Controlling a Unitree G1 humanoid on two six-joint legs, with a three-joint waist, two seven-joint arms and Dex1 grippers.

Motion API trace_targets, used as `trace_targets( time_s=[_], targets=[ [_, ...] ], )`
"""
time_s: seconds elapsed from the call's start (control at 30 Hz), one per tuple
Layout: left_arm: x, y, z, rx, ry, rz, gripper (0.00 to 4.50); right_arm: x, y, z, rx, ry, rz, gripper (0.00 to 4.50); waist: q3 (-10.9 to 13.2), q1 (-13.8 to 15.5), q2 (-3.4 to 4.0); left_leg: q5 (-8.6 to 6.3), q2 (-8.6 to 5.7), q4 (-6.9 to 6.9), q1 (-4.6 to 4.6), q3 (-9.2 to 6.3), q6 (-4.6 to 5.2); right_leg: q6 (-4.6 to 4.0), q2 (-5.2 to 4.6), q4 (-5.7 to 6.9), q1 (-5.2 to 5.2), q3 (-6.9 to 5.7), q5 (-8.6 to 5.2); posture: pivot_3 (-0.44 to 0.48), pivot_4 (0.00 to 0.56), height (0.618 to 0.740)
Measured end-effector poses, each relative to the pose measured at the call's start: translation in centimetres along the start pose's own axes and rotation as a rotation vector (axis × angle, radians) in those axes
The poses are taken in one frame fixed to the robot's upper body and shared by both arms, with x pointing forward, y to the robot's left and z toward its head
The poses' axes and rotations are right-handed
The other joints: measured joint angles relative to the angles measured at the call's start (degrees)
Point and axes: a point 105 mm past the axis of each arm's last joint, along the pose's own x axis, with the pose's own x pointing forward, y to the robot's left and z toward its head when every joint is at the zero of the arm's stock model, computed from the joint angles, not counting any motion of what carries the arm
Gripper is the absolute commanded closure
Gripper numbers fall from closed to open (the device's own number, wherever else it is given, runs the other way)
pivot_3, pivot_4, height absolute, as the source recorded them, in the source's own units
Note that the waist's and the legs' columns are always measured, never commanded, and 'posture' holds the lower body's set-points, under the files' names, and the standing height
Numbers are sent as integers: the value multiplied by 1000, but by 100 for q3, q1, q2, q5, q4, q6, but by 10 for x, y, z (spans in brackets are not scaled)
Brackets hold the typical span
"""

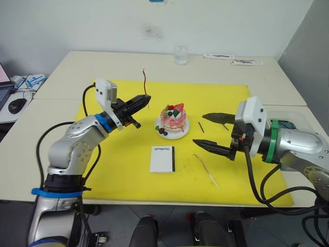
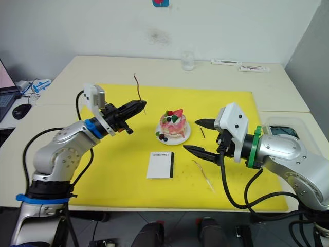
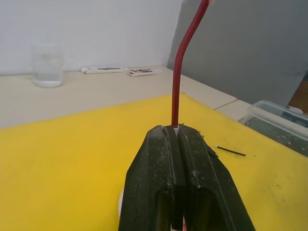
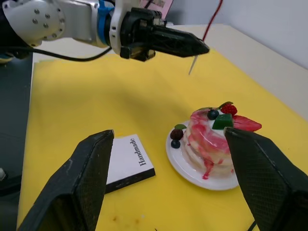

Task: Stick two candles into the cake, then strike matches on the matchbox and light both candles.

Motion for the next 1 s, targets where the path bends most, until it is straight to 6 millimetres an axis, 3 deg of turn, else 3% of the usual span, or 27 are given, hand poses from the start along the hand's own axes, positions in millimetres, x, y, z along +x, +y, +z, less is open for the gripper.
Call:
trace_targets(
  time_s=[0.23, 0.6, 1.0],
  targets=[
    [18, 8, -9, -22, -17, -22, 4500, 9, 3, -3, -2, -12, -21, 685, 1, -6, -1, 0, 1, 4, 2, -3, 0, 5, 3, 3, 3, -1, 3, 0, 150, 740],
    [26, 11, -29, -53, 7, -24, 4500, 16, 2, -2, -4, -19, -57, 685, 1, -11, -1, 0, 0, 4, 2, -6, 0, 23, 3, 6, 4, -3, 13, 0, 150, 740],
    [31, 15, -28, -28, -6, -6, 4500, 17, 3, -5, 10, 0, -61, 685, 1, -12, -1, 0, 0, 4, 3, -8, 0, 30, 3, 9, 5, -3, 18, 0, 150, 740]
  ],
)
